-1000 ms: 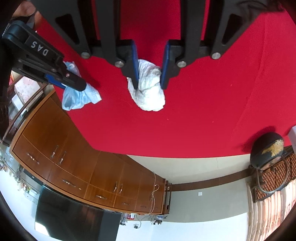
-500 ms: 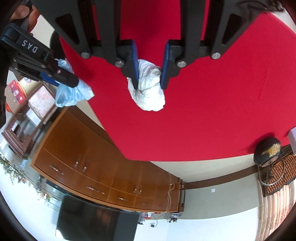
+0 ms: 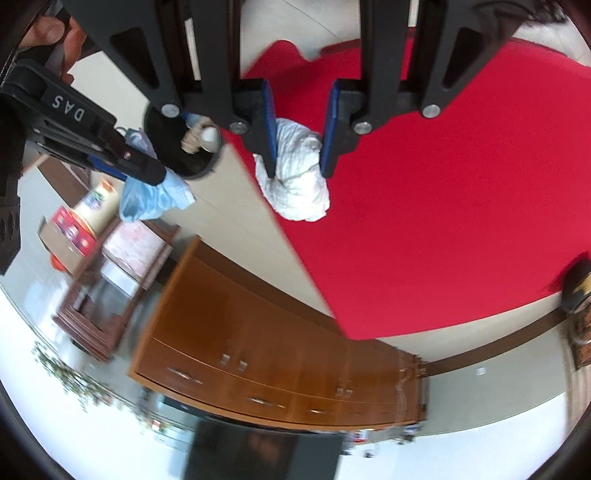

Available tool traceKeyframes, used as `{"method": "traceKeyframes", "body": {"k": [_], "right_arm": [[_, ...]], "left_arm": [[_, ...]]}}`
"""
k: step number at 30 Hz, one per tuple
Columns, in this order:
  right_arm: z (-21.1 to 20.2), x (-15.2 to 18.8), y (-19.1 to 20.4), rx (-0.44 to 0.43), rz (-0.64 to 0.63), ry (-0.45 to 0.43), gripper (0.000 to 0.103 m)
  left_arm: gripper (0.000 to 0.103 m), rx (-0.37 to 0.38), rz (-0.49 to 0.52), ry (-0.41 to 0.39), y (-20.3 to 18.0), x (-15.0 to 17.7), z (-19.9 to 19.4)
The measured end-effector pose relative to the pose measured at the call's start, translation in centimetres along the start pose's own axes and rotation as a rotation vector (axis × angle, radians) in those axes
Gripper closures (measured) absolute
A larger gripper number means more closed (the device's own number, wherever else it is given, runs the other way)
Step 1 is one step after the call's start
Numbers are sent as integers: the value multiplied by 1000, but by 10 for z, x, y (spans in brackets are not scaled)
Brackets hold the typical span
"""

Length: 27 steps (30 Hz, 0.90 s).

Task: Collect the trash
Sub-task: 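Carry the white tissue and blue mask over the black bin, then open both tools to drop the tissue and mask into the bin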

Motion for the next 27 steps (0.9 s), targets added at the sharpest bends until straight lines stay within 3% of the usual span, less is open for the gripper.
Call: {"method": "traceKeyframes", "body": {"k": [12,19,27], "right_arm": [[-51,49,-139,150,179,-1,75],[-54,77,-205,192,271,31,75],[-20,85,-260,210,320,97,75]], "left_arm": [[80,166,124,124,-124,35,49],[80,182,173,198,-169,58,87],[80,170,194,250,-197,72,126]]}}
Point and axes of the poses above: each gripper's, at about its wrist camera, not at the fingertips, and z roughly the way its jaws point, y to its left, x to its underside, the point moved 5 cm from there along z, roughly the way its jaws point, and after that the axes turned 4 degrees about -z, right-handed, at the moved point
